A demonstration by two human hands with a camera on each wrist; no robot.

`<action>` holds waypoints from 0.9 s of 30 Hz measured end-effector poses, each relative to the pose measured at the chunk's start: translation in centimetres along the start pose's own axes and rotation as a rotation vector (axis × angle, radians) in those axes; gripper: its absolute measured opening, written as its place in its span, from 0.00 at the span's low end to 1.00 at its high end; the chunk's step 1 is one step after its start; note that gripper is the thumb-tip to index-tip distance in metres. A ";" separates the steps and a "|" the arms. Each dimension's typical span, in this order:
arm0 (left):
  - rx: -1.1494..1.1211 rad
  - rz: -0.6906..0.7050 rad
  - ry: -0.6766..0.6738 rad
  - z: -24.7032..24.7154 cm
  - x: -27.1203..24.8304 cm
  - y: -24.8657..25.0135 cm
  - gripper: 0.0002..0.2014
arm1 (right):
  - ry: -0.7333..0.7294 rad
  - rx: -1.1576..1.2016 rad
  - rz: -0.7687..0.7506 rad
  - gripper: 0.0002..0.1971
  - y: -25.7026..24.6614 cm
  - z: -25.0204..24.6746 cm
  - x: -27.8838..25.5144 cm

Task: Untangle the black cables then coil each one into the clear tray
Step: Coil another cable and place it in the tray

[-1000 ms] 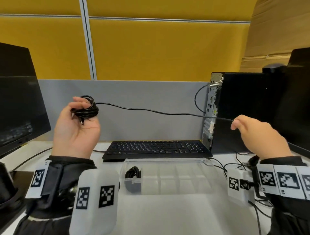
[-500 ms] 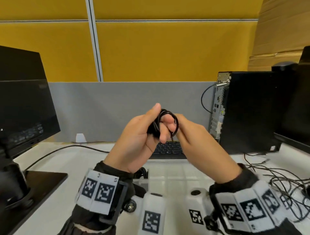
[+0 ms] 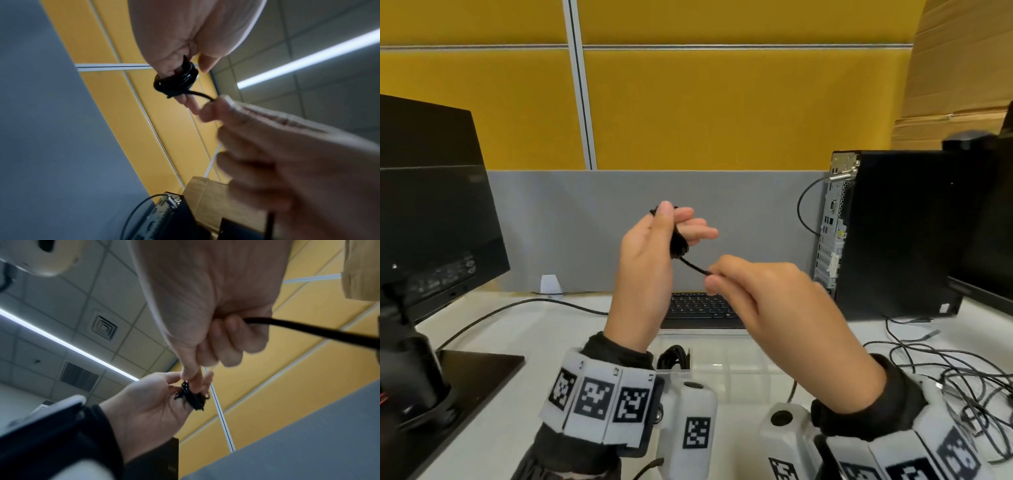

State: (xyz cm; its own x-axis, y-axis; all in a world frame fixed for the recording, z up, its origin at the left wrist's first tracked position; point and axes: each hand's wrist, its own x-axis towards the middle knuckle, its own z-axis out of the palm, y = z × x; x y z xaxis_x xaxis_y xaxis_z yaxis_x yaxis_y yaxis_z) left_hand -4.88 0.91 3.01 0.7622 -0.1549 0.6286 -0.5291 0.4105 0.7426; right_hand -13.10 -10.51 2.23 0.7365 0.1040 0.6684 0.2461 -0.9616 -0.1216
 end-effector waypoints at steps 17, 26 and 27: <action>0.364 -0.030 -0.646 1.1 -1.8 1.5 0.13 | 0.387 0.285 -0.056 0.11 2.3 -2.6 0.1; -0.013 -0.132 -0.650 0.8 -1.9 1.7 0.10 | 0.364 0.506 0.023 0.15 3.1 -1.9 0.4; -0.090 -0.121 -0.641 0.8 -1.9 2.0 0.11 | 0.355 0.506 0.048 0.16 3.3 -1.6 0.4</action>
State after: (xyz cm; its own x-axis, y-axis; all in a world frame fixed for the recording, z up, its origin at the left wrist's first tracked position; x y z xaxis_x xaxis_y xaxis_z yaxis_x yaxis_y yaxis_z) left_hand -7.69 1.27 3.45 0.4263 -0.6981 0.5753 -0.3987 0.4259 0.8122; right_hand -13.03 -14.03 3.29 0.5210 -0.1111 0.8463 0.5502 -0.7143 -0.4325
